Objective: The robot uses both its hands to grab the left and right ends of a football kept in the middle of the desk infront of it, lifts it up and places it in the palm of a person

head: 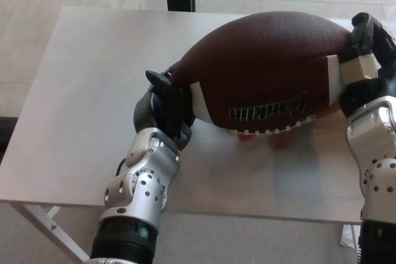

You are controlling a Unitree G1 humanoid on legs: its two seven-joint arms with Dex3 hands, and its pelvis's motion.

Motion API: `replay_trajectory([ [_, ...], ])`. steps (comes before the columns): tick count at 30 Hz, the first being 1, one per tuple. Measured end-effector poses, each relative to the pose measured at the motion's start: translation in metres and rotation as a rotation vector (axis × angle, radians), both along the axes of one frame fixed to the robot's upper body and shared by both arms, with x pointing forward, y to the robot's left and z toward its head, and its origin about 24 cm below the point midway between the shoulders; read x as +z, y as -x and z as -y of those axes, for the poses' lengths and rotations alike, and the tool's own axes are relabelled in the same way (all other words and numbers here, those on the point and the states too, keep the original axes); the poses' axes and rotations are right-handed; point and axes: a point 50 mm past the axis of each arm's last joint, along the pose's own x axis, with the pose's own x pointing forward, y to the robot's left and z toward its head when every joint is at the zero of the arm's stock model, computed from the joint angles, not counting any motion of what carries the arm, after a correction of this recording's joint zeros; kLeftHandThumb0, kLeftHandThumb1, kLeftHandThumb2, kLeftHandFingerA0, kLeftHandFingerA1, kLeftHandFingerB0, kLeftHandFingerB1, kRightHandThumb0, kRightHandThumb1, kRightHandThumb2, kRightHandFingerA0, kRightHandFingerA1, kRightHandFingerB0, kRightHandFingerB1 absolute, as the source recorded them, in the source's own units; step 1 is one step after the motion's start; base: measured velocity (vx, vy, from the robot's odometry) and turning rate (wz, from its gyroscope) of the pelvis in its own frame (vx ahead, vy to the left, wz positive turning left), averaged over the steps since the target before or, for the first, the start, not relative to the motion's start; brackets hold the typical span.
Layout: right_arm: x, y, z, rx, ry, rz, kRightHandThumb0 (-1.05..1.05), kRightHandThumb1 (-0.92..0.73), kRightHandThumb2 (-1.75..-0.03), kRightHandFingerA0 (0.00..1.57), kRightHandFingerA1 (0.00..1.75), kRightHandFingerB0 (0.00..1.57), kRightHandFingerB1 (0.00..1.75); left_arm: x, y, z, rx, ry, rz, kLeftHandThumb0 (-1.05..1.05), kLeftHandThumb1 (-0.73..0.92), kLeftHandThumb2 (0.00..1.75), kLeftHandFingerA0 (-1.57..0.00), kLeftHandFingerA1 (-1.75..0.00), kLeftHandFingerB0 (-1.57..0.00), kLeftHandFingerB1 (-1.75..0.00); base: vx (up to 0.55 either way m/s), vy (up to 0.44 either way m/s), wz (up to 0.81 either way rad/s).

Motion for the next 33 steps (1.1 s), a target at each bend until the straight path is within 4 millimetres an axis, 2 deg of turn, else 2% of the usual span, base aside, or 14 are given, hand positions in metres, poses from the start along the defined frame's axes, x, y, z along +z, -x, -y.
replay_trajectory([
  [15, 0.002, -0.001, 0.000, -0.006, -0.017, -0.002, -0.33, -0.79, -0.81, 1.06, 1.68, 0.74, 1.43, 0.000, -0.001, 0.002, -0.002, 0.025, -0.005, -0.82, 0.79, 1.37, -1.46, -1.63, -1.23, -1.52, 0.00, 0.000, 0.00],
  [16, 0.002, -0.001, 0.000, -0.007, -0.018, -0.002, -0.21, -0.64, -0.94, 0.96, 1.59, 0.78, 0.92, 0.000, -0.001, 0.002, -0.001, 0.027, -0.005, -0.58, 0.84, 0.69, -0.60, -1.50, -0.49, -1.02, 0.00, 0.000, 0.00],
  [18, 0.005, -0.003, 0.002, -0.013, -0.003, 0.005, -0.19, -0.64, -0.95, 0.95, 1.60, 0.78, 0.92, 0.004, -0.006, -0.002, -0.008, -0.013, 0.010, -0.55, 0.90, 0.72, -0.68, -1.54, -0.53, -0.98, 0.00, 0.000, 0.03],
  [19, 0.009, -0.005, 0.003, -0.013, 0.007, 0.013, -0.19, -0.64, -0.97, 0.95, 1.58, 0.75, 0.90, 0.008, -0.010, -0.005, -0.015, -0.042, 0.023, -0.53, 0.86, 0.69, -0.64, -1.53, -0.47, -1.24, 0.00, 0.000, 0.00],
  [20, 0.014, -0.008, 0.003, -0.011, 0.020, 0.027, -0.18, -0.65, -0.97, 0.97, 1.56, 0.78, 0.88, 0.016, -0.016, -0.007, -0.026, -0.080, 0.050, -0.53, 0.92, 0.70, -0.56, -1.40, -0.46, -0.82, 0.00, 0.000, 0.00],
  [21, 0.019, -0.011, 0.004, -0.010, 0.034, 0.042, -0.18, -0.65, -0.97, 0.97, 1.56, 0.78, 0.88, 0.025, -0.022, -0.009, -0.037, -0.115, 0.075, -0.53, 0.92, 0.70, -0.56, -1.40, -0.46, -0.82, 0.00, 0.000, 0.00],
  [22, 0.022, -0.012, 0.004, -0.009, 0.040, 0.048, -0.19, -0.66, -0.93, 0.99, 1.56, 0.80, 0.90, 0.029, -0.024, -0.009, -0.042, -0.130, 0.088, -0.49, 0.87, 0.68, -0.51, -1.32, -0.33, -0.60, 0.00, 0.000, 0.00],
  [24, 0.036, -0.019, 0.005, -0.006, 0.075, 0.087, -0.19, -0.66, -0.91, 0.99, 1.56, 0.81, 0.89, 0.050, -0.037, -0.011, -0.070, -0.217, 0.148, -0.48, 0.88, 0.66, -0.59, -1.23, -0.46, -0.77, 0.00, 0.000, 0.00],
  [26, 0.048, -0.023, 0.005, -0.006, 0.104, 0.120, -0.20, -0.67, -0.91, 1.00, 1.61, 0.83, 0.91, 0.067, -0.045, -0.012, -0.093, -0.301, 0.192, -0.52, 0.86, 0.65, -0.46, -1.02, -0.33, -0.59, 0.00, 0.000, 0.00],
  [27, 0.053, -0.025, 0.005, -0.006, 0.116, 0.133, -0.20, -0.66, -0.93, 1.02, 1.60, 0.82, 0.93, 0.074, -0.049, -0.012, -0.104, -0.341, 0.210, -0.50, 0.77, 0.64, -0.54, -1.31, -0.48, -0.93, 0.00, 0.000, 0.00],
  [28, 0.059, -0.028, 0.005, -0.004, 0.133, 0.147, -0.20, -0.66, -0.93, 1.02, 1.60, 0.82, 0.93, 0.083, -0.053, -0.011, -0.119, -0.394, 0.233, -0.50, 0.77, 0.64, -0.54, -1.31, -0.48, -0.93, 0.00, 0.000, 0.00],
  [29, 0.063, -0.029, 0.005, -0.004, 0.146, 0.158, -0.21, -0.65, -0.93, 0.99, 1.64, 0.79, 0.94, 0.089, -0.056, -0.011, -0.128, -0.435, 0.247, -0.49, 0.73, 0.62, -0.67, -1.49, -0.58, -1.22, 0.00, 0.000, 0.00],
  [32, 0.075, -0.034, 0.005, 0.000, 0.191, 0.187, -0.23, -0.63, -0.96, 1.00, 1.64, 0.80, 0.95, 0.103, -0.064, -0.013, -0.150, -0.575, 0.279, -0.46, 0.69, 0.66, -0.79, -1.62, -0.71, -1.29, 0.00, 0.000, 0.00],
  [33, 0.078, -0.035, 0.006, 0.001, 0.201, 0.192, -0.25, -0.65, -0.92, 1.01, 1.63, 0.81, 0.95, 0.107, -0.066, -0.013, -0.157, -0.611, 0.283, -0.45, 0.72, 0.62, -0.77, -1.54, -0.67, -1.14, 0.00, 0.000, 0.00],
])
